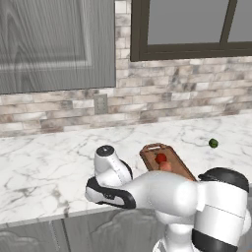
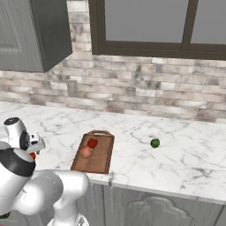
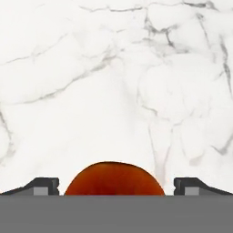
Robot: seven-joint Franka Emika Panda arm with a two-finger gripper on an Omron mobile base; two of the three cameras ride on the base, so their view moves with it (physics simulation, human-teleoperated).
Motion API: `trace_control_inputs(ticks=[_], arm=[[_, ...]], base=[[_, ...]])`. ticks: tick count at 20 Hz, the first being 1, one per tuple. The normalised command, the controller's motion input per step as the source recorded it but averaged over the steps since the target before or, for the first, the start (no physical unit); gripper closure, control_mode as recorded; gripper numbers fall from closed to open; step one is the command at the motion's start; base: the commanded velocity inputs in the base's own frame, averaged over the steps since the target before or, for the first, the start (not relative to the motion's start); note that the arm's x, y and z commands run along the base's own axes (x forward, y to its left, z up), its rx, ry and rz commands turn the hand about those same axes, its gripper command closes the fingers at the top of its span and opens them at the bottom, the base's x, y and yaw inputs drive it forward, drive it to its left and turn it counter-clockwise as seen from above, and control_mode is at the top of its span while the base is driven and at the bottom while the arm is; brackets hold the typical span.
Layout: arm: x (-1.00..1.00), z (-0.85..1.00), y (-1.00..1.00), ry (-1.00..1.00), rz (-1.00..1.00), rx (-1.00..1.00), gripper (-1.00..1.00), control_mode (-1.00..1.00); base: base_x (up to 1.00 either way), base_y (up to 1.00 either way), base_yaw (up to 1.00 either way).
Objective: Place the avocado, onion, tomato, and bell pepper on the cutting board.
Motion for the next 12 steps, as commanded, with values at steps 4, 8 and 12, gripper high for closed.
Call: trace_control_inputs(ticks=[4, 8, 12], arm=[[0.12, -0.27, 0.1, 0.04, 0.0, -0.03, 1.0, -1.0], [-0.15, 0.01, -0.07, 0.0, -0.03, 0.0, 1.0, -1.0], [-0.34, 0.22, -0.24, 0.0, -0.08, 0.0, 1.0, -1.0]], base=[[0.0, 0.0, 0.0], [0.0, 0.0, 0.0], [0.0, 0.0, 0.0]])
